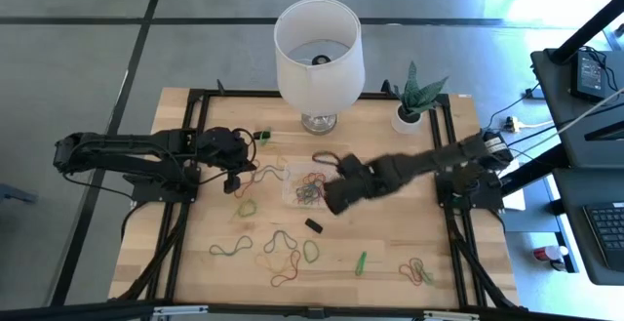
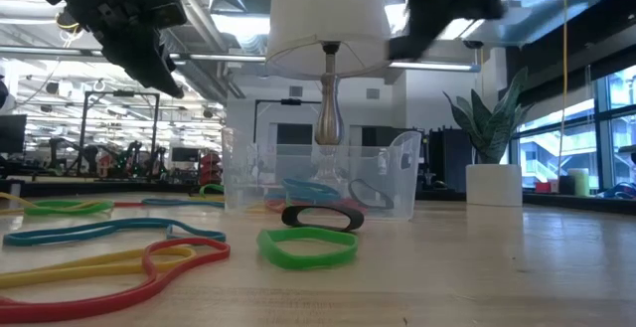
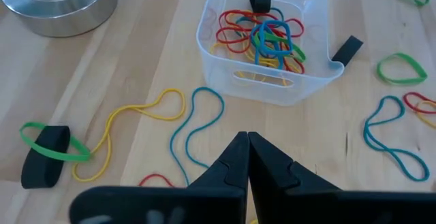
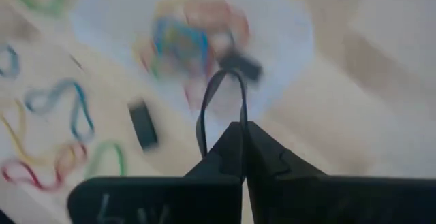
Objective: Pick and place rubber bands into bin
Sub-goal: Put the black rubber band into the container
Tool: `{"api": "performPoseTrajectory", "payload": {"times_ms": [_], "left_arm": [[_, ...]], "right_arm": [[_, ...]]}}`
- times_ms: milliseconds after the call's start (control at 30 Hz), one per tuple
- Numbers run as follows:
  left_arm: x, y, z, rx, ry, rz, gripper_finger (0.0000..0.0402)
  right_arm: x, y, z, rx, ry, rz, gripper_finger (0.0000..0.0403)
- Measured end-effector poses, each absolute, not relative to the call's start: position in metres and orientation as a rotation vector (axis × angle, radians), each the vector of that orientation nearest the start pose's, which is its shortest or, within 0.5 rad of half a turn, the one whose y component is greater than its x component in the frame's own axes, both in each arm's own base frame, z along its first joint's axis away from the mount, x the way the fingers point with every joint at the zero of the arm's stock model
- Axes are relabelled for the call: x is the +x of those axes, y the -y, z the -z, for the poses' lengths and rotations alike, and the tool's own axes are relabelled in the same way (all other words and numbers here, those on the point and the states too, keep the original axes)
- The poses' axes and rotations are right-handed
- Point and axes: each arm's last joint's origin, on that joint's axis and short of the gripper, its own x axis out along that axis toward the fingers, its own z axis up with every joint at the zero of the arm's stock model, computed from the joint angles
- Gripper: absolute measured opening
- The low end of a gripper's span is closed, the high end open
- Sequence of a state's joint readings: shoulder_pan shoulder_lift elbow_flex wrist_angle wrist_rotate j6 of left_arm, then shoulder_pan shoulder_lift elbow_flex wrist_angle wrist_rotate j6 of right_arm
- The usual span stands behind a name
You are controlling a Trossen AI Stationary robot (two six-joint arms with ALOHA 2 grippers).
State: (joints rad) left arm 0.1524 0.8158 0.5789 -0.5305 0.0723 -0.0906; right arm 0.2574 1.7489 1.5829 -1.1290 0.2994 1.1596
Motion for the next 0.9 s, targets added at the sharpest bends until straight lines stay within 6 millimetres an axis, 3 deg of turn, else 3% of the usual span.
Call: {"api": "performPoseTrajectory", "payload": {"times_ms": [200,433,633,900], "left_arm": [[0.159,-0.022,-0.229,-0.172,-0.760,-0.111,0.0003],[0.159,-0.023,-0.229,-0.169,-0.759,-0.119,0.0005],[0.160,-0.024,-0.230,-0.150,-0.751,-0.162,0.0002],[0.160,-0.024,-0.230,-0.136,-0.749,-0.157,0.0004]], "right_arm": [[0.360,-0.036,-0.297,0.618,-0.898,0.642,0.0002],[0.378,-0.007,-0.292,0.603,-0.822,0.625,0.0001],[0.395,0.002,-0.270,0.610,-0.861,0.583,0.0001],[0.414,-0.002,-0.221,0.642,-1.030,0.516,0.0001]]}}
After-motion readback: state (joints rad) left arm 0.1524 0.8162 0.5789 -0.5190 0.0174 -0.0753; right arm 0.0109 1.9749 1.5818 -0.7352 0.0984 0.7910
